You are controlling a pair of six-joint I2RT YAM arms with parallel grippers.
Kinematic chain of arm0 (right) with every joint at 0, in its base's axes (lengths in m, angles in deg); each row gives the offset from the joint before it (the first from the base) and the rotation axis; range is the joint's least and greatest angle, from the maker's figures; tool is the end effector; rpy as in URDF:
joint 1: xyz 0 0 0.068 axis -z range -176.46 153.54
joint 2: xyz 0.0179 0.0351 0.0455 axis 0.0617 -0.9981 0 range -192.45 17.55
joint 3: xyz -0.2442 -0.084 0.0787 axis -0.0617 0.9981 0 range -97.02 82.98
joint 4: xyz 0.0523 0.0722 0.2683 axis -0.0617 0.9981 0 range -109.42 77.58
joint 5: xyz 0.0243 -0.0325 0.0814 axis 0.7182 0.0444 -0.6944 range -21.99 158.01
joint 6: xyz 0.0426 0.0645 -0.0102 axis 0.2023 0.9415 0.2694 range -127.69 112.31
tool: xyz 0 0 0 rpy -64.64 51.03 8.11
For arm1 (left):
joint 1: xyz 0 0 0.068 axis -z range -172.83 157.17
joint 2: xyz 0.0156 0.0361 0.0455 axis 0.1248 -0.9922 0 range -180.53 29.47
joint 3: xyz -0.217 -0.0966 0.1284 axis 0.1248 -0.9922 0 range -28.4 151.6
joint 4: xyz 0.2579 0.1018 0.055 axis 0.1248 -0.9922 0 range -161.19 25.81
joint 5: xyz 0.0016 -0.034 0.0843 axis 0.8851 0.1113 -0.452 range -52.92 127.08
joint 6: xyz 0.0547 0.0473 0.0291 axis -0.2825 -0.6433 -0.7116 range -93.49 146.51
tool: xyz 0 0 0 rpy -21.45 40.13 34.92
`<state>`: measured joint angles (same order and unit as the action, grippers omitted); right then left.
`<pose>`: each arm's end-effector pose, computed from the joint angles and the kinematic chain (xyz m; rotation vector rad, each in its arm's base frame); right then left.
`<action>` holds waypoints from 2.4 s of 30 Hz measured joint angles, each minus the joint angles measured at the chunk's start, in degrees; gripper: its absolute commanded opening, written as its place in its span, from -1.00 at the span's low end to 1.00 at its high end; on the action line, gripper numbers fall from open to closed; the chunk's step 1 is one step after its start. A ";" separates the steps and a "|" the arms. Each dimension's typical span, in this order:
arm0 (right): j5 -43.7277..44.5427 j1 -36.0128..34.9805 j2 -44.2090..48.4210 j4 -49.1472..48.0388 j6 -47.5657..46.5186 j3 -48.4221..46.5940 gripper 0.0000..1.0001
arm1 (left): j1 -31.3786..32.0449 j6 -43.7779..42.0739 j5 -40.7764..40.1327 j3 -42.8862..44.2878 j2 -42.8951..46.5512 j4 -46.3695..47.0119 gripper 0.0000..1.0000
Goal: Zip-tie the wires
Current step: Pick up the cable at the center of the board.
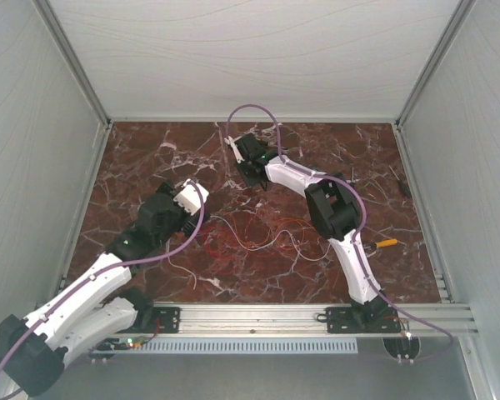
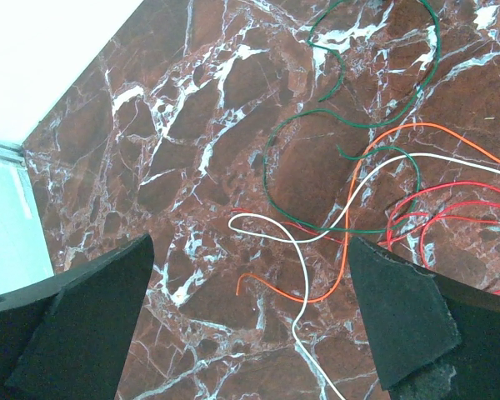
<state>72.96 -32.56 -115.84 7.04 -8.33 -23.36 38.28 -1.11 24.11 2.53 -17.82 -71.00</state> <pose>0.4465 0.3185 0.1222 -0.7557 2.3891 0.1486 0.2167 -0.1134 0.2329 0.8343 1.7832 0.1836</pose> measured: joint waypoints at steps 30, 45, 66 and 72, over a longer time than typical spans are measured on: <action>18.21 -8.79 16.85 -15.10 -8.33 -12.46 -1.00 | -2.16 1.40 -3.34 -1.18 1.79 4.24 0.99; 25.75 -9.38 18.82 -34.75 -8.15 -21.03 -1.00 | -4.17 4.92 -3.96 -1.27 2.19 6.78 0.99; 26.58 -9.75 25.88 -39.80 -1.92 -4.39 -1.00 | -16.33 27.15 27.71 0.87 -12.57 10.86 0.63; 26.80 -9.51 27.96 -39.82 -1.57 -4.39 -1.00 | -16.87 33.16 28.94 3.17 -17.33 10.86 0.23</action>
<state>99.76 -42.07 -87.88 -32.79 -9.91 -27.75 21.41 32.05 53.05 5.70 -35.15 -60.14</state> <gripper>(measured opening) 0.005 0.674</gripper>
